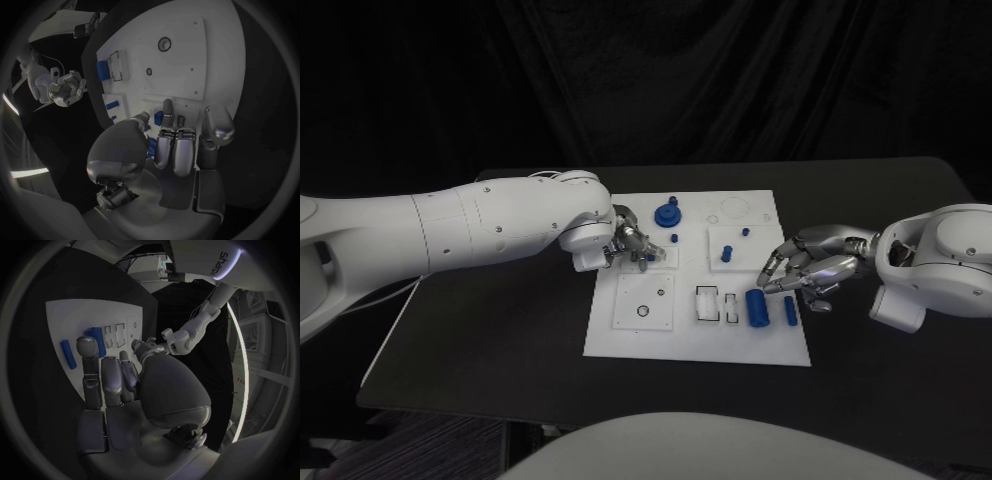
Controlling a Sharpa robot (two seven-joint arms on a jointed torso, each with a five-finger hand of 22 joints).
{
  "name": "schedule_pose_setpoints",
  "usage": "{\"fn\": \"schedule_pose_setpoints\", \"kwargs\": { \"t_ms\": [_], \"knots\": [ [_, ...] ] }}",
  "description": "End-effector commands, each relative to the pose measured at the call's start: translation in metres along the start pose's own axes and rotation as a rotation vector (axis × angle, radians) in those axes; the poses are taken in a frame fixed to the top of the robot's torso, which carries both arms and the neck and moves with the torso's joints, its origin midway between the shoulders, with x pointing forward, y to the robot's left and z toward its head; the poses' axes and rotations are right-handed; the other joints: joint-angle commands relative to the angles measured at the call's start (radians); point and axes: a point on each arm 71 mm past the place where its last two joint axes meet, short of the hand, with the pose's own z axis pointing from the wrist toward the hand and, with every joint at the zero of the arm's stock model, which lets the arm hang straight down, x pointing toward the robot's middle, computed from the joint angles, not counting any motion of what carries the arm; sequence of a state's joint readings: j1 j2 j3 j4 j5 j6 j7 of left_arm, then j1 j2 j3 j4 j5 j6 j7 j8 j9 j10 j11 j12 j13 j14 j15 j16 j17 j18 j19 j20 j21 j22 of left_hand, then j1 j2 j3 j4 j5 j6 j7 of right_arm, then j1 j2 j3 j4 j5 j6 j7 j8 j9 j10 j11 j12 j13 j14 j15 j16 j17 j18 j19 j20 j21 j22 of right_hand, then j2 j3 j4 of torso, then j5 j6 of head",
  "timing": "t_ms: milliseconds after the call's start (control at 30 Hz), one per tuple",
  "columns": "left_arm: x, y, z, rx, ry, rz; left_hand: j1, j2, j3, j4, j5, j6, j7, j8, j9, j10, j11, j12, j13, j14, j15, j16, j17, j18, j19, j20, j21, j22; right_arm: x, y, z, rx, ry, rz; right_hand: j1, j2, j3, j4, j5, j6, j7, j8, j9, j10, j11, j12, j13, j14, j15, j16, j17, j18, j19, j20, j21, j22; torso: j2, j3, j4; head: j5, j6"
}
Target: Assemble the parts on the task board
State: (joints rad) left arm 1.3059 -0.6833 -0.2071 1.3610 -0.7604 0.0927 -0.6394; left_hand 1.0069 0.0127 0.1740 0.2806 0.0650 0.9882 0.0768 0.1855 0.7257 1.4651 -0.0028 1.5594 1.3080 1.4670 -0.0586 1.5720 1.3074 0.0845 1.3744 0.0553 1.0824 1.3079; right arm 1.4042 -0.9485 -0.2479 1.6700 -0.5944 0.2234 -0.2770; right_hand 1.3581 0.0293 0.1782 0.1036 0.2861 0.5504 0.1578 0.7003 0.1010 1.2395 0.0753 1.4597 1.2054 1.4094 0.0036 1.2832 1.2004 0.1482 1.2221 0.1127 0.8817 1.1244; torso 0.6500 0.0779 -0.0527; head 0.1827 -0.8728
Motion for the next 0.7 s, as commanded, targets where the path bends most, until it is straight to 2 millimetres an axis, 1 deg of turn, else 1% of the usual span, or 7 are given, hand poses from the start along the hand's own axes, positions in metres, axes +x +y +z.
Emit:
{"fn": "schedule_pose_setpoints", "kwargs": {
  "t_ms": [33, 167, 300, 367, 467, 533, 700],
  "knots": [
    [0.003, 0.004, 0.001, -0.022, 0.014, 0.025, -0.023, 0.006, -0.025, 0.005, -0.009, 0.012, -0.006, 0.018, 0.022, 0.104, 0.001, 0.009, 0.261, 0.104, 0.003, -0.001, 0.263, 0.011, 0.011, 0.002, 0.010, 0.135, 0.002, -0.002, 0.000, 0.020, 0.021, 0.000, -0.002, 0.002, -0.001, 0.004, 0.004, 0.005, 0.001, 0.005, -0.002, -0.007, 0.002, -0.006, -0.001, -0.006, 0.001, -0.003, -0.002, 0.014, -0.009, -0.001, -0.003, 0.000, -0.001, 0.0005, 0.0003, 0.002, 0.000],
    [0.002, 0.005, 0.001, -0.002, -0.007, 0.008, -0.055, 0.016, -0.063, 0.008, -0.012, 0.024, -0.014, 0.047, 0.057, 0.106, -0.006, 0.011, 0.263, 0.104, -0.003, -0.001, 0.263, 0.009, 0.020, -0.003, 0.022, 0.139, 0.002, -0.003, 0.000, 0.020, 0.022, 0.001, -0.006, 0.000, -0.004, 0.010, 0.001, 0.007, 0.001, 0.002, -0.004, -0.009, 0.002, -0.007, -0.004, -0.007, 0.001, -0.004, -0.003, 0.014, -0.009, -0.001, -0.005, -0.002, 0.000, 0.0004, -0.0003, 0.006, 0.000],
    [0.000, 0.005, -0.002, 0.037, -0.042, -0.020, -0.140, 0.033, -0.152, 0.010, -0.015, 0.057, -0.039, 0.129, 0.141, 0.106, -0.028, 0.011, 0.263, 0.104, -0.022, -0.001, 0.263, -0.001, 0.049, -0.021, 0.075, 0.153, 0.002, -0.004, 0.000, 0.016, 0.020, 0.003, -0.009, -0.002, -0.008, 0.014, -0.004, 0.009, 0.001, 0.001, -0.007, -0.009, 0.002, -0.007, -0.004, -0.007, 0.001, -0.004, -0.004, 0.014, -0.010, -0.002, -0.008, -0.003, -0.001, 0.0002, -0.0004, 0.006, 0.000],
    [0.000, 0.006, -0.005, 0.060, -0.066, -0.029, -0.142, 0.037, -0.164, 0.010, -0.015, 0.054, -0.042, 0.140, 0.155, 0.106, -0.031, 0.011, 0.263, 0.104, -0.024, -0.001, 0.263, -0.001, 0.051, -0.024, 0.077, 0.154, 0.002, -0.004, -0.001, 0.013, 0.017, 0.005, -0.010, -0.003, -0.009, 0.017, -0.008, 0.010, 0.000, 0.000, -0.008, -0.007, 0.002, -0.006, -0.004, -0.007, 0.001, -0.004, -0.004, 0.014, -0.010, -0.002, -0.008, -0.003, 0.000, 0.0002, -0.0009, 0.005, 0.000],
    [-0.001, 0.008, -0.011, 0.083, -0.100, -0.024, -0.125, 0.053, -0.202, 0.012, -0.015, 0.052, -0.054, 0.190, 0.212, 0.106, -0.041, 0.011, 0.263, 0.104, -0.035, -0.001, 0.263, -0.007, 0.067, -0.034, 0.107, 0.161, 0.001, -0.005, -0.001, 0.008, 0.011, 0.007, -0.012, -0.004, -0.012, 0.020, -0.012, 0.011, 0.000, -0.001, -0.009, -0.008, 0.001, -0.006, -0.004, -0.007, 0.001, -0.004, -0.005, 0.014, -0.010, -0.002, -0.009, -0.004, -0.001, 0.0003, 0.0001, 0.000, 0.000],
    [-0.006, 0.008, -0.019, 0.102, -0.129, -0.016, -0.091, 0.065, -0.222, 0.009, -0.008, 0.066, -0.067, 0.235, 0.262, 0.106, -0.054, 0.011, 0.263, 0.104, -0.045, -0.001, 0.263, -0.017, 0.089, -0.044, 0.159, 0.174, 0.000, -0.005, -0.001, 0.004, 0.004, 0.010, -0.014, -0.005, -0.014, 0.022, -0.013, 0.012, 0.000, -0.001, -0.010, -0.006, 0.001, -0.005, -0.003, -0.007, 0.001, -0.003, -0.005, 0.014, -0.009, -0.002, -0.007, -0.003, -0.001, 0.0002, 0.0008, -0.002, 0.000],
    [-0.027, 0.001, -0.036, 0.117, -0.171, 0.007, -0.057, 0.070, -0.231, 0.004, -0.002, 0.057, -0.071, 0.249, 0.286, 0.106, -0.057, 0.011, 0.263, 0.104, -0.049, -0.001, 0.263, -0.020, 0.095, -0.048, 0.172, 0.178, -0.001, -0.005, -0.001, -0.001, -0.004, 0.012, -0.017, -0.008, -0.018, 0.027, -0.014, 0.015, -0.001, -0.002, -0.012, -0.006, 0.001, -0.005, -0.004, -0.007, 0.000, -0.003, -0.005, 0.013, -0.007, -0.002, -0.005, -0.002, -0.001, 0.0003, 0.0014, -0.004, 0.000]
  ]
}}
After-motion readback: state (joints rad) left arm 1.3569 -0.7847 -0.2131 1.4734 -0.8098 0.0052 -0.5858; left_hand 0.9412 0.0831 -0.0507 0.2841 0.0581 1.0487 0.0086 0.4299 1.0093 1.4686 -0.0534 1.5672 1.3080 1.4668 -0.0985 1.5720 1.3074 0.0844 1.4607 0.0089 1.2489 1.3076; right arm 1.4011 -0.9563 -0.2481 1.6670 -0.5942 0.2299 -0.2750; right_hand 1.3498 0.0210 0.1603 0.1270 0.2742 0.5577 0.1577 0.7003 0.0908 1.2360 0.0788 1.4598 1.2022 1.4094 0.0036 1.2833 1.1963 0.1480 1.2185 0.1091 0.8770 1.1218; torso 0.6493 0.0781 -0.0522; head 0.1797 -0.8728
